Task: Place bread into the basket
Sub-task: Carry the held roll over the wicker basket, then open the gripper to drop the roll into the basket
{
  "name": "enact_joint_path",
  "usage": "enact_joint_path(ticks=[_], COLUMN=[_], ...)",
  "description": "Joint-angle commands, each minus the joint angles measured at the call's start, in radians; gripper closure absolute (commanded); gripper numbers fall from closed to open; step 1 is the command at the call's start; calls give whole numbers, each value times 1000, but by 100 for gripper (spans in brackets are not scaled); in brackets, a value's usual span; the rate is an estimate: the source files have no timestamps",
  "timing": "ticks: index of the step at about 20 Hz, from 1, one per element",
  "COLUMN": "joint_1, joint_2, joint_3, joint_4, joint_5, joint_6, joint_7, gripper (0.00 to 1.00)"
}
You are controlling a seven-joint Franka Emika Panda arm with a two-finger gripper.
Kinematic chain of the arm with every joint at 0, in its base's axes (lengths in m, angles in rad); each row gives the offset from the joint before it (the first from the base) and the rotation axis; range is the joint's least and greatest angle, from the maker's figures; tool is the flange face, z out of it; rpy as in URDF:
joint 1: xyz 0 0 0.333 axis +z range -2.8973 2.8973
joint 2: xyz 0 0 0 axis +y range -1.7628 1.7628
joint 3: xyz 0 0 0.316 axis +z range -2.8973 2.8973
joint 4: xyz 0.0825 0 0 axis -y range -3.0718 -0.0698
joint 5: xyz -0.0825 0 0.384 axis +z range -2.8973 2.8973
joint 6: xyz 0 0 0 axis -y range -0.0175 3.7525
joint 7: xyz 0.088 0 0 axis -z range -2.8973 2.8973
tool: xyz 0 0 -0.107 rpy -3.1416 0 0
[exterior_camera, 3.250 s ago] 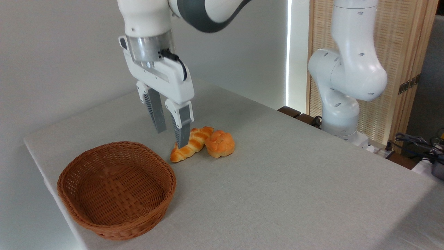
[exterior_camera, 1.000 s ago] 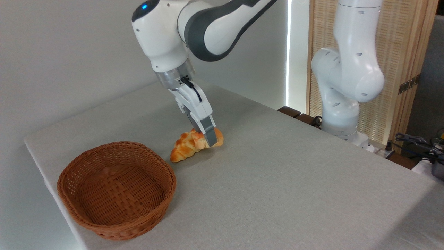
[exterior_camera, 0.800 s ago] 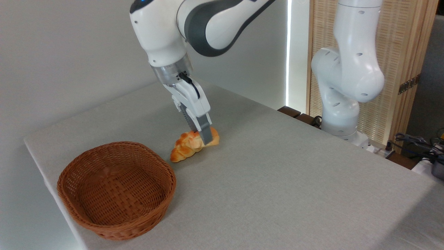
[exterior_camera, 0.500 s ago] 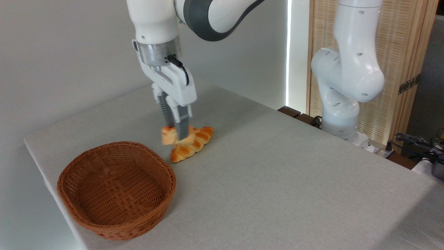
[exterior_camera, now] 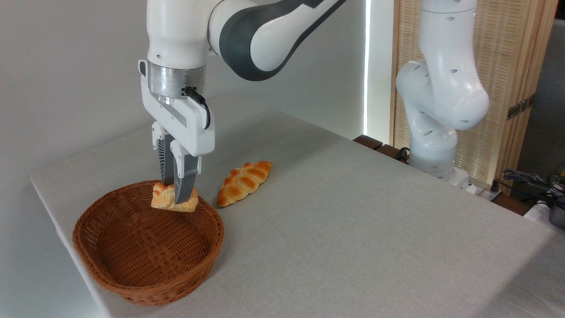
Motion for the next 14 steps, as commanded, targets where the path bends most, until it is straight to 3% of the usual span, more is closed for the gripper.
enact_joint_path(ticks=[1,9,14], joint_1=[-4,-2,-4], joint_2=[5,-8,-50], joint_3=[8,9,15], joint_4=[21,21,21], joint_5=[-16,-16,-5], joint_6=[4,-16,-195], joint_7=[-10,-35,-58], gripper=[0,0,0])
